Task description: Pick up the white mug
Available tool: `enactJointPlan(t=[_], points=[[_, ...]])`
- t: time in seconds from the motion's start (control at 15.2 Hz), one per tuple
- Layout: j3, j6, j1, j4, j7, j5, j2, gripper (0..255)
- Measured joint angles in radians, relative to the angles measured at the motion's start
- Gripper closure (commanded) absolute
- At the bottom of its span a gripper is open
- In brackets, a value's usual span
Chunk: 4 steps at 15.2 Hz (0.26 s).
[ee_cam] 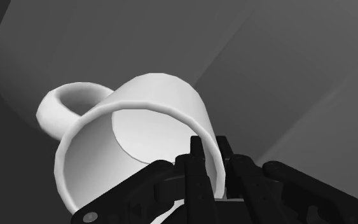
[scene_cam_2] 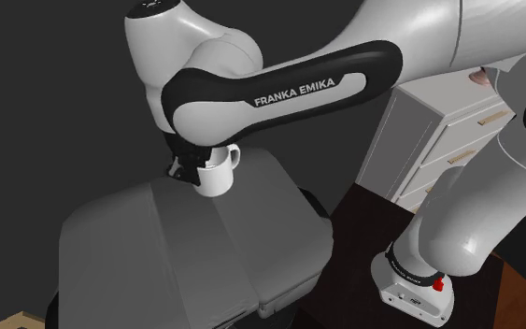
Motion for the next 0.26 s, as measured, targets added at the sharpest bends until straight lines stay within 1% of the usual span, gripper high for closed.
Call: enactJointPlan(t=[0.26], points=[[-0.001, -0.05, -0.001, 0.045, -0.002, 0.002, -0.005, 255]])
